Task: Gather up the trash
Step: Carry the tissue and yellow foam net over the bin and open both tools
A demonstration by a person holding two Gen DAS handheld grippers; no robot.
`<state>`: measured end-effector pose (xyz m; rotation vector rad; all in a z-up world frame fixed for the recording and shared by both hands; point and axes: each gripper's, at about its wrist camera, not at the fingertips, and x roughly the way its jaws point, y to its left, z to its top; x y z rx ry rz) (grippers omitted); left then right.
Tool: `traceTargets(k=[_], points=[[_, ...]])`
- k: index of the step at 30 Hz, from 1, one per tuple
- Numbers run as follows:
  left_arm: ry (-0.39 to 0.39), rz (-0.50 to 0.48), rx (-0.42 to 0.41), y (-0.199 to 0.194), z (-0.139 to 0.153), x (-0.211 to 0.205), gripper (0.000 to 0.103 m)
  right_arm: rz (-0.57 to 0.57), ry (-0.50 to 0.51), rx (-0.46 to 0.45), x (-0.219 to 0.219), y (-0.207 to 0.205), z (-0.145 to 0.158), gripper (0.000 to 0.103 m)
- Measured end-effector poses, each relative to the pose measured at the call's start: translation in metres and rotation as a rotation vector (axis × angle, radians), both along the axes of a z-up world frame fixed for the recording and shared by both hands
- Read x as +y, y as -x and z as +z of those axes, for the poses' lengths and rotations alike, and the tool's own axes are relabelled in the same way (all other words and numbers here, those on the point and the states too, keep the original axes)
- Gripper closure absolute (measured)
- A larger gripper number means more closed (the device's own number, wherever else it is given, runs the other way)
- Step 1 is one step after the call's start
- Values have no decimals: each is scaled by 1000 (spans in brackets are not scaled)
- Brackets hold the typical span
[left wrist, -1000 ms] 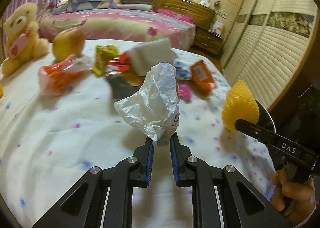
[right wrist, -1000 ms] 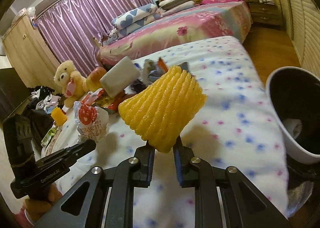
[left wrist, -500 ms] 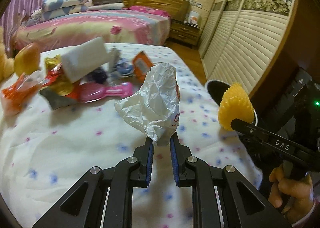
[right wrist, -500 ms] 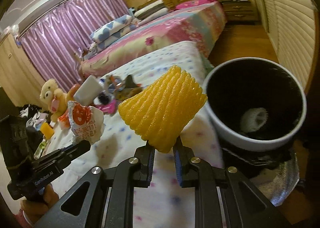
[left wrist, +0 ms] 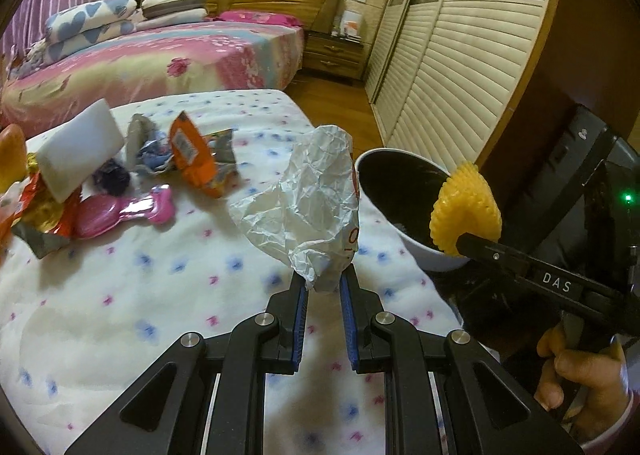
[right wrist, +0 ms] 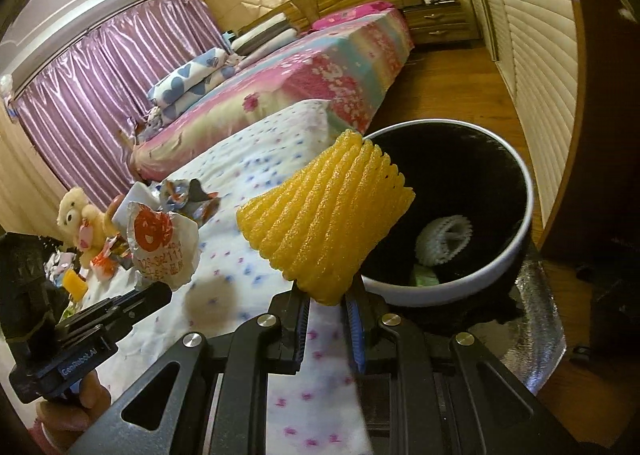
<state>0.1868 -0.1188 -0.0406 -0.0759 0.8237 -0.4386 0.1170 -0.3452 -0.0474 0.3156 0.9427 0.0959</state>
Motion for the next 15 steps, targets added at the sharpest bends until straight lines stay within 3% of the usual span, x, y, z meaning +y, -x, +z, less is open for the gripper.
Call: traceTargets(k=[15], points=[[-12,-36,-1,-15,-5,-31,88,-37,2,16,-23,-3,-7,85]])
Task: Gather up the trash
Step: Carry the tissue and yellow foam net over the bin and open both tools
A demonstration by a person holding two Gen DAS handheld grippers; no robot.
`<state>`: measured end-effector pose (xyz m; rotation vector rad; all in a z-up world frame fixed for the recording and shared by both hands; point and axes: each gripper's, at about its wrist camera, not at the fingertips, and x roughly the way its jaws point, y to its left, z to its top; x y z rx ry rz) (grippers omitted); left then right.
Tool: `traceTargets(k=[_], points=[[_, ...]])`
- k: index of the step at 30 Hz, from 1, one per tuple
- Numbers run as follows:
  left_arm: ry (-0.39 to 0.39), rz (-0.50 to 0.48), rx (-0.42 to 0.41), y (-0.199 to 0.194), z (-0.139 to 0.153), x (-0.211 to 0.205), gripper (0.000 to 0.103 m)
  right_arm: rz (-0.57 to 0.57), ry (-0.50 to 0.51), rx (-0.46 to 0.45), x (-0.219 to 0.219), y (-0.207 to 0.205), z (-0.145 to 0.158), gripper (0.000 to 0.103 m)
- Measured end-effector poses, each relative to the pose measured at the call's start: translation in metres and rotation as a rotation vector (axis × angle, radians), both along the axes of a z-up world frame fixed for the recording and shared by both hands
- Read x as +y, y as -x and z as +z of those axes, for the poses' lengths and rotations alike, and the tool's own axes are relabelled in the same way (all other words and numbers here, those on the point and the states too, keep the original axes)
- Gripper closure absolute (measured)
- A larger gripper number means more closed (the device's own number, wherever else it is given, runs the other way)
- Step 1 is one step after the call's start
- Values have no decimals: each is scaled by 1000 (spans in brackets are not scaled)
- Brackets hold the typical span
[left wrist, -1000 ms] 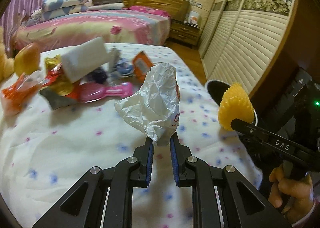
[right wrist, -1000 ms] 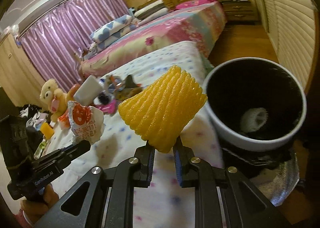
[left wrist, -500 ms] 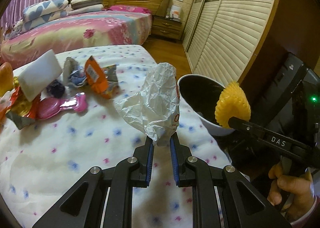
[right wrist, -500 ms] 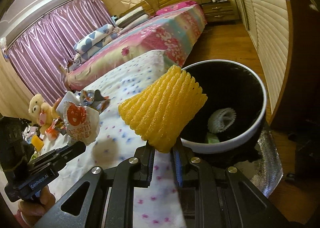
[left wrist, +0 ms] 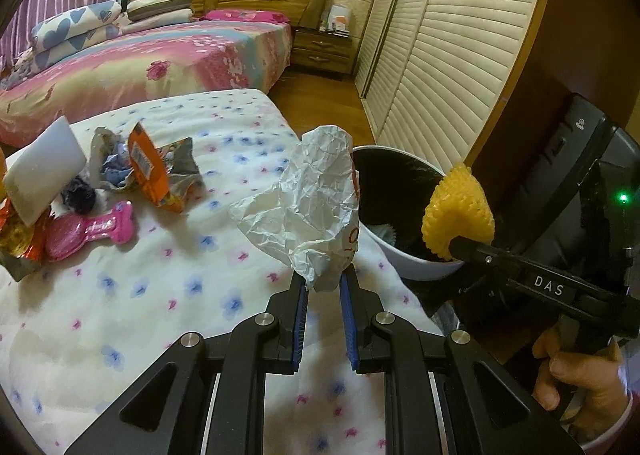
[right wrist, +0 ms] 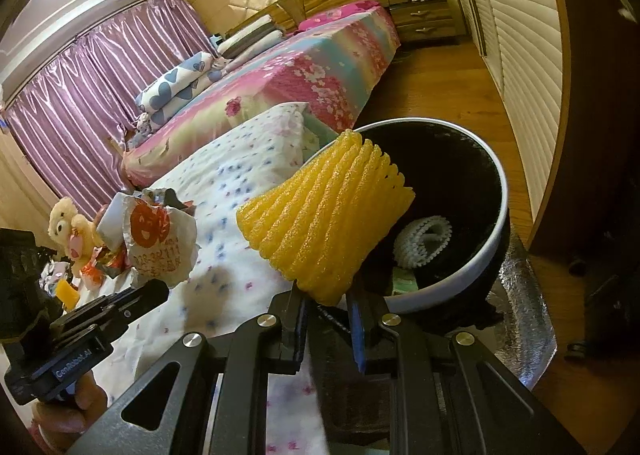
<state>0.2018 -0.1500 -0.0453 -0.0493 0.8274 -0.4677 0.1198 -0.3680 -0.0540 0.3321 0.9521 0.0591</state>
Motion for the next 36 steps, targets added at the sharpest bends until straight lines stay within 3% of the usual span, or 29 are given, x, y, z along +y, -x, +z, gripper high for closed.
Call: traceTargets(k=[36], points=[[-29,-75,20,-63,-11,-83,88,0,87,74,-44,-43,-5,85]])
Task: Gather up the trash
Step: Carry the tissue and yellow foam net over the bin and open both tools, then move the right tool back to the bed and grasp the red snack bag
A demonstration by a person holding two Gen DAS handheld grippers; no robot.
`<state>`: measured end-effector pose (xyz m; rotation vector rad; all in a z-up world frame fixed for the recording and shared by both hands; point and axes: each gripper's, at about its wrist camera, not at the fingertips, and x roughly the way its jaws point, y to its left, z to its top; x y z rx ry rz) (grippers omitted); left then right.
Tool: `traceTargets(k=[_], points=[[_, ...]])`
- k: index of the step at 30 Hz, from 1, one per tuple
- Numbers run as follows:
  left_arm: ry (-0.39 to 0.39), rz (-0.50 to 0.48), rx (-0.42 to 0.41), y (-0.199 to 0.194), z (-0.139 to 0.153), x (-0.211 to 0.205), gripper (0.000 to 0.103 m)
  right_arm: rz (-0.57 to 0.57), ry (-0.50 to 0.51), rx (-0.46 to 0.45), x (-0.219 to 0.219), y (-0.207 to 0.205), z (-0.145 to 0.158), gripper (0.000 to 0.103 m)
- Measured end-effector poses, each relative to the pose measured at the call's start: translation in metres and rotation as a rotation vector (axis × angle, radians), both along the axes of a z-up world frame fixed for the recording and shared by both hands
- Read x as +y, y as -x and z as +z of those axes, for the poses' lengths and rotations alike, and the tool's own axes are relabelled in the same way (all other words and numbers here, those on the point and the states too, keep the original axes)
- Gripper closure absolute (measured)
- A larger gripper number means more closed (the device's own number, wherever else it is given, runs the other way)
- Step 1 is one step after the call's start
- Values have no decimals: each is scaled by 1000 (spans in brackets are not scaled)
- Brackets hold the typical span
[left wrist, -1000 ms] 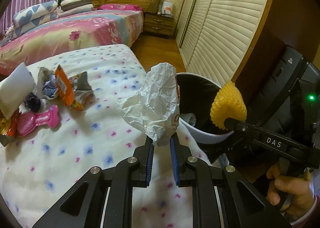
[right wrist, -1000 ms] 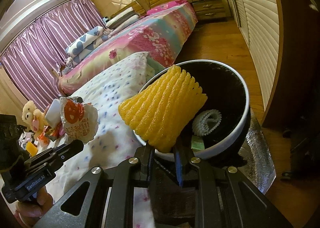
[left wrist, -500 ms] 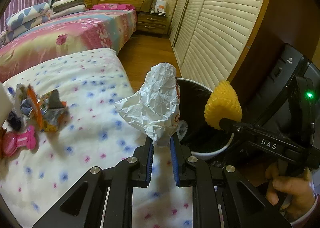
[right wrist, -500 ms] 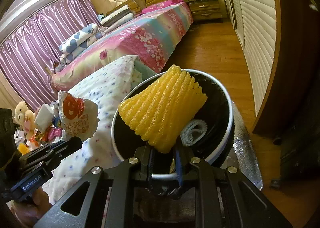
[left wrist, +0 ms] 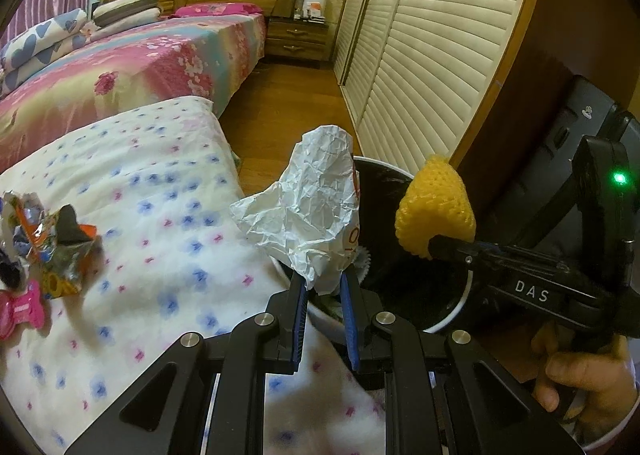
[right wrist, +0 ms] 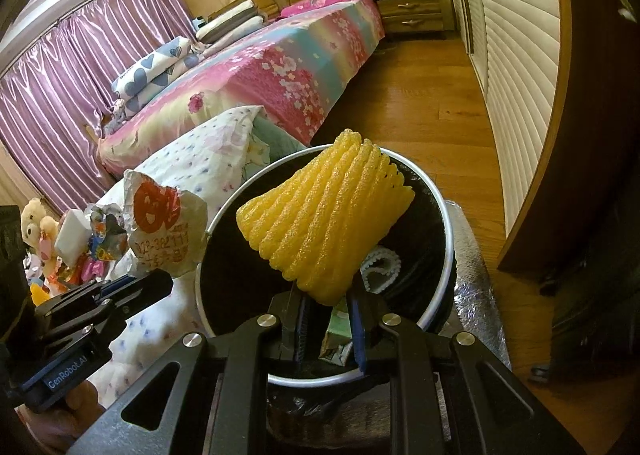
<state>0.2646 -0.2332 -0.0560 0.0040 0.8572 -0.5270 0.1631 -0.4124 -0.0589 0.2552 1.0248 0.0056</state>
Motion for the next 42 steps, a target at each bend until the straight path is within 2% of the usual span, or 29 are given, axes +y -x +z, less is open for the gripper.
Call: traceTargets(k=[6,8,10,12,14,15,19,23,29,42], points=[[-5,-15,0,-3,0,-7,87,-2,-2,7,-4,-4,-1,82],[-5,-12,7,-4,-1,-8,82,-4,0,9,-5,-5,-1,81],[-5,-5,9,-5,0,-7,66,-10,0,11,-7,-6,-1,79],[3,3,-8,-2,1,-4,59,-21,-4,11,-11,-6,-1,71],[9,12,-15,2,1,1,56,-34,-6,1,-13,-4,1,52],[14,17,-12,4,1,4,55,-39,-7,-6,-14,-3,3,48],[19,37,-9,13,1,16,53,-50,-11,-23,-11,3,6,44],[31,70,-2,25,0,35,51,-55,-20,-47,-5,9,10,29],[55,140,19,42,-1,74,51,-27,-53,-82,20,17,15,16],[55,302,28,78,-1,156,49,96,-109,-78,95,22,6,13]])
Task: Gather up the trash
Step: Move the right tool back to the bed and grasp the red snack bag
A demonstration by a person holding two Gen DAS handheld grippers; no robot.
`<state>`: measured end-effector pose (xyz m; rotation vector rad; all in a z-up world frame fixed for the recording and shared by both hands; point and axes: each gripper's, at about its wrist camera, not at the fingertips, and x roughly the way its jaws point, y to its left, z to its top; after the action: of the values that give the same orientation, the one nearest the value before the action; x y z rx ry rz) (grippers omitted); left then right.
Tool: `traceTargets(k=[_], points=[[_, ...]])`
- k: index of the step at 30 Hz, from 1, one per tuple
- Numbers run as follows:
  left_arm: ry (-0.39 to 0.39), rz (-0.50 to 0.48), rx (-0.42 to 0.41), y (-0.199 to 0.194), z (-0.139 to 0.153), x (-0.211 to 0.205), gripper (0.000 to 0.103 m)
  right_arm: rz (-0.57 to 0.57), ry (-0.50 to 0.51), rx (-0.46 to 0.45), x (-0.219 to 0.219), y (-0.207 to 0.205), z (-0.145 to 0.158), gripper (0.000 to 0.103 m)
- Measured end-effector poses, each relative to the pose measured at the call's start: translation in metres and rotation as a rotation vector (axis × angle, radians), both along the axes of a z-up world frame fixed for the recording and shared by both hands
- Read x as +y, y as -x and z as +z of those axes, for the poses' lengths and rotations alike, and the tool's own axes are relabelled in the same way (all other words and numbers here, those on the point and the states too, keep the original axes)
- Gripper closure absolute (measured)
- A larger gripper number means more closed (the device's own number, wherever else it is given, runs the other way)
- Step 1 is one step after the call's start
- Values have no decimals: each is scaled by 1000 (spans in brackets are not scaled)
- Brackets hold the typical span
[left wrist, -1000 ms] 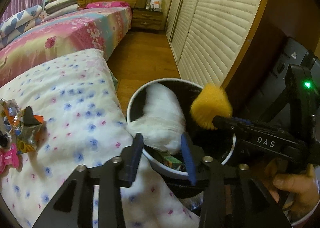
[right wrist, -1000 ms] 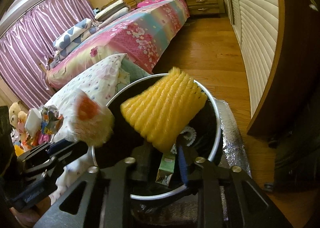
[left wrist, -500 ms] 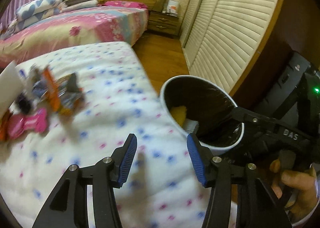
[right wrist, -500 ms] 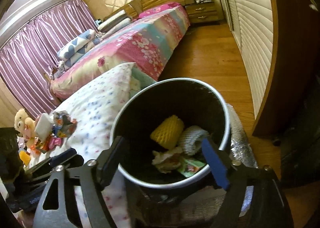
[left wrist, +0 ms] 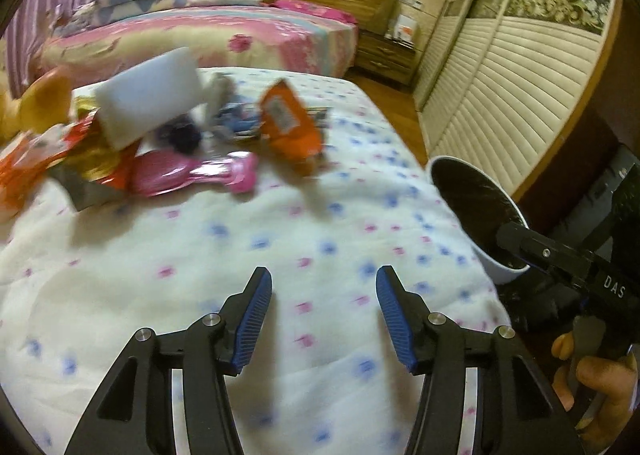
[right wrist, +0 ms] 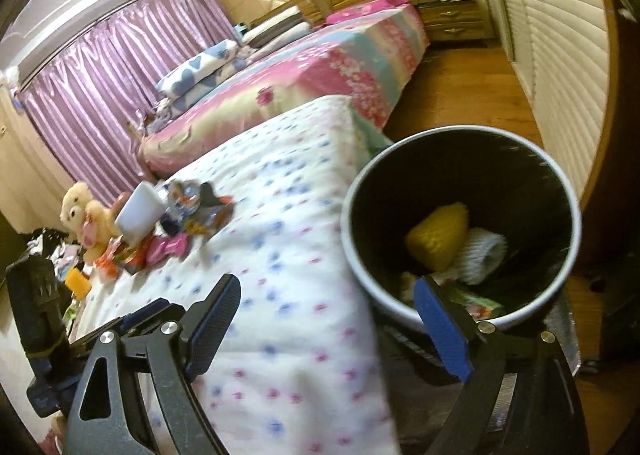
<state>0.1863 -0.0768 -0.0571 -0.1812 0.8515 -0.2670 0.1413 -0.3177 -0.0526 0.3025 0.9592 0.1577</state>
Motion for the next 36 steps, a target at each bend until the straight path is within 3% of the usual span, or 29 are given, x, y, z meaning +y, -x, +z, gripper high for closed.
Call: traceTargets(k=[19,36], points=[[-8,200,-2,43,5,105,49,172,-34,32,100,-6,-17,13],[-24,359,-5,47,7,192,49,339,4,1,197,-21,-23,14]])
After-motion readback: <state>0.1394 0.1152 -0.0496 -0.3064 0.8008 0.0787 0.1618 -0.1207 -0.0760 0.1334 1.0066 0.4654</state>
